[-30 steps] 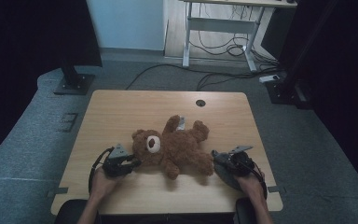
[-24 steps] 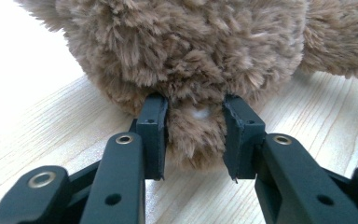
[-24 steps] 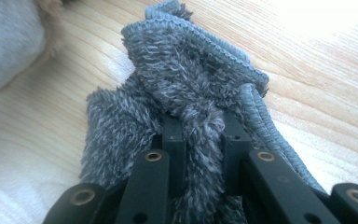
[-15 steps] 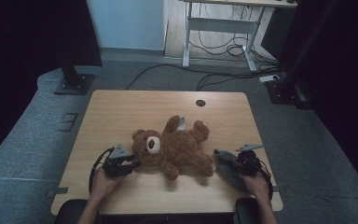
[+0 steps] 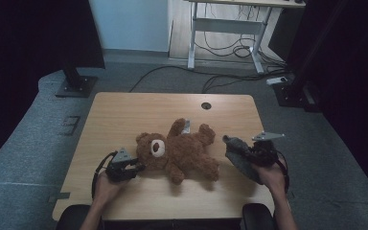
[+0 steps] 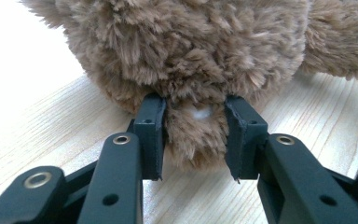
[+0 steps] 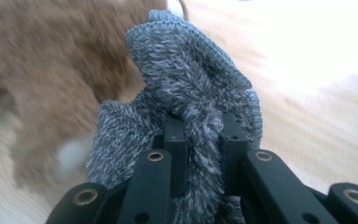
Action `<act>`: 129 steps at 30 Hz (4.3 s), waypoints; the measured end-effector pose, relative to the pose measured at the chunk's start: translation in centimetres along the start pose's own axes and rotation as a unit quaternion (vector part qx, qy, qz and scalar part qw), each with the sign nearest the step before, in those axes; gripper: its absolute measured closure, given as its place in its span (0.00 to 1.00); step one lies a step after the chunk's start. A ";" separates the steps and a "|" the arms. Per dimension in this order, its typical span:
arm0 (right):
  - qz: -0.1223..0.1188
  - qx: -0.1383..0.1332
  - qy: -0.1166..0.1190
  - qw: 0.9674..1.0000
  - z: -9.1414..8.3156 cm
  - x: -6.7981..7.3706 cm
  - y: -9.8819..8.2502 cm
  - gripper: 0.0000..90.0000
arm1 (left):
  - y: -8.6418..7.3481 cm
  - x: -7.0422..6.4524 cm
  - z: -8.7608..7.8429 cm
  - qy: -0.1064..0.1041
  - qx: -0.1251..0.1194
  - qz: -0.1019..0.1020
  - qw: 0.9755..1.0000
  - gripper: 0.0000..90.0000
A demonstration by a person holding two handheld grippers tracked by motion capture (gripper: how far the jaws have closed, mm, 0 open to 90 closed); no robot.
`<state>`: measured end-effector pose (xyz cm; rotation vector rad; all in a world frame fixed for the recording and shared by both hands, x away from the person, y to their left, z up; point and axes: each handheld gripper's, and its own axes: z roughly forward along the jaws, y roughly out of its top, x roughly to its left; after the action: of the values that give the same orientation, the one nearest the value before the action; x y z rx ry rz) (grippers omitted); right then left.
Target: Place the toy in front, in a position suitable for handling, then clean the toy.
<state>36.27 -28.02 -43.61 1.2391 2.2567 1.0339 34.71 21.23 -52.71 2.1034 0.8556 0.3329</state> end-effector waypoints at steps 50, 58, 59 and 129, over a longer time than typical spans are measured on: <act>-0.093 0.058 0.031 0.993 13.1 6.1 9.8 0.86 | 0.0 -0.9 1.2 0.023 0.041 0.039 0.998 0.85; -0.073 0.065 0.011 0.995 13.3 4.0 8.4 0.86 | -0.1 -0.9 1.2 0.020 0.041 0.037 0.998 0.85; -0.071 0.066 0.008 0.995 13.3 3.8 8.2 0.86 | -0.1 -0.9 1.2 0.020 0.041 0.037 0.998 0.85; -0.160 0.069 0.101 0.979 14.5 13.4 11.8 0.86 | -0.1 -0.5 1.2 0.003 0.043 0.016 0.999 0.85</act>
<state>44.56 -6.57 -44.02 0.8077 2.6129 0.9288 34.92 20.18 -53.54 2.1994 0.8537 0.3242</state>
